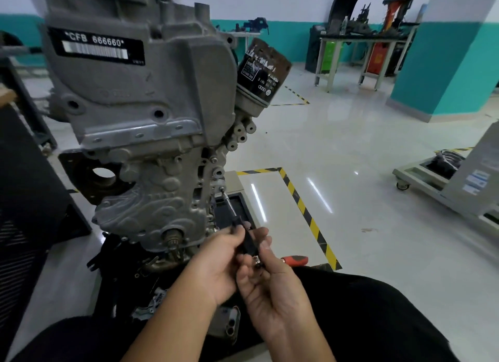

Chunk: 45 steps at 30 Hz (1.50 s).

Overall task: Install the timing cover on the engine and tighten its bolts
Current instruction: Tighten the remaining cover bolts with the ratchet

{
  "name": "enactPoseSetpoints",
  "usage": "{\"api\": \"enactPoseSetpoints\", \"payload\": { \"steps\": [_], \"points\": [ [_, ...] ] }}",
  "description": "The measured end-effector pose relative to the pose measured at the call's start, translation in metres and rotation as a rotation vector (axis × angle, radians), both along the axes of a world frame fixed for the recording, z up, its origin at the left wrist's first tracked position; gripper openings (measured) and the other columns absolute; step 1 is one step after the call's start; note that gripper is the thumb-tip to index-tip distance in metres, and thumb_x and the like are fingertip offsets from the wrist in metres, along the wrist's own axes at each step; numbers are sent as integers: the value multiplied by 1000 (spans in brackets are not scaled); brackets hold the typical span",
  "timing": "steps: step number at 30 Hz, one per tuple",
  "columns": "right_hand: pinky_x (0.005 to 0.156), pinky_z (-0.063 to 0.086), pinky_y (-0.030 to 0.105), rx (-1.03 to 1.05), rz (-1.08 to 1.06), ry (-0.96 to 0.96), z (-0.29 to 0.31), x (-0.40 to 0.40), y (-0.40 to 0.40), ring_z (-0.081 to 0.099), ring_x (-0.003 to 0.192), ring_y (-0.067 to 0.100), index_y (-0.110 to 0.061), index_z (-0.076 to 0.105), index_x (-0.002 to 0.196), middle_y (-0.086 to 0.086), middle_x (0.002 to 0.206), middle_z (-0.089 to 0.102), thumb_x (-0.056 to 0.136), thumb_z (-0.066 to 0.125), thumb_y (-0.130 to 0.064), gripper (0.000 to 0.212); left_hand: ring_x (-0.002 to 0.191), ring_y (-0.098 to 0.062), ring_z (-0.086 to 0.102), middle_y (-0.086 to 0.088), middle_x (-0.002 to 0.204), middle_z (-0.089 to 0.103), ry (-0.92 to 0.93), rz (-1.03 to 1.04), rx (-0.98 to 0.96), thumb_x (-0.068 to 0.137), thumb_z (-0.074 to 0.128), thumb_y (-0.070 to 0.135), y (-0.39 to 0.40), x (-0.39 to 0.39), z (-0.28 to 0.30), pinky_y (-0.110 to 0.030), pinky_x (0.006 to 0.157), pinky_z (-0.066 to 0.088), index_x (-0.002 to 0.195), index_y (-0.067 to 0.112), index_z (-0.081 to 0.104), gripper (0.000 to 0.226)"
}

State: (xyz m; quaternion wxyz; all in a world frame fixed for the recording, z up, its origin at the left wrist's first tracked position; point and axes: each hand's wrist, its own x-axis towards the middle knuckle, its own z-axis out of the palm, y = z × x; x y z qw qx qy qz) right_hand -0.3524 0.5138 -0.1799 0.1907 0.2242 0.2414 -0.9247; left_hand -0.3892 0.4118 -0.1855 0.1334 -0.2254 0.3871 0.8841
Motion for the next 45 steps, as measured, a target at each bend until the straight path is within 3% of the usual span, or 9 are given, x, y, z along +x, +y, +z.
{"api": "enactPoseSetpoints", "payload": {
  "steps": [5,7,11,15,22,28,33,40,45],
  "points": [
    [67,57,19,1263,42,499,-18,4,-4,70,72,-1,-32,75,92,-12,77,75,83,84,-23,16,61,-25,73,-13,79,76,-15,51,-167,104,53,9,-4,3,6,-32,47,57,91,6,65,18],
    [61,50,10,1441,20,597,-19,6,-1,66,72,-8,-36,71,81,-19,72,72,80,86,-30,16,63,-25,73,-13,82,75,-23,64,-167,101,57,7,-4,0,6,-34,51,58,94,1,67,13],
    [59,62,35,869,-124,310,-18,6,-4,74,63,13,-20,74,91,-1,76,78,90,79,-16,6,65,-23,68,-14,91,72,-47,21,-182,95,68,17,-2,-3,5,-28,46,52,106,3,67,17],
    [44,53,24,157,-64,-21,0,6,-1,65,48,15,3,72,102,14,71,71,96,71,-21,24,91,-19,62,-7,101,78,-46,-69,-174,92,69,31,1,-2,1,-29,66,44,74,12,82,29],
    [60,57,23,1150,-74,389,-20,7,-6,68,64,-6,-38,67,67,-28,70,70,80,86,-25,27,69,-24,67,-12,76,68,-79,19,-25,94,69,17,5,-9,0,-43,65,63,92,1,66,17],
    [50,59,32,402,-155,5,-11,3,-4,74,57,24,4,68,89,19,75,77,96,73,-22,28,70,-27,74,-18,91,75,1,49,-118,96,62,8,-3,-7,-7,-34,53,59,102,-3,68,13],
    [66,59,25,1135,-209,317,-17,5,-3,68,65,-3,-41,67,72,-15,68,71,78,88,-26,27,70,-32,73,-25,88,71,51,114,-130,92,60,-4,3,-9,-7,-38,58,60,100,-9,70,13],
    [54,58,31,634,-133,139,-6,7,2,75,62,24,-1,72,89,11,70,77,85,84,-23,25,75,-28,69,-15,82,70,-11,82,-56,95,64,3,-2,-11,1,-42,72,58,88,-1,67,9],
    [67,61,28,905,-274,271,-6,11,-7,68,64,-3,-30,75,81,-16,69,73,74,91,-27,17,75,-30,68,-20,86,67,-25,100,-57,96,63,3,2,-14,-3,-39,60,61,107,-9,64,16]
  ]
}}
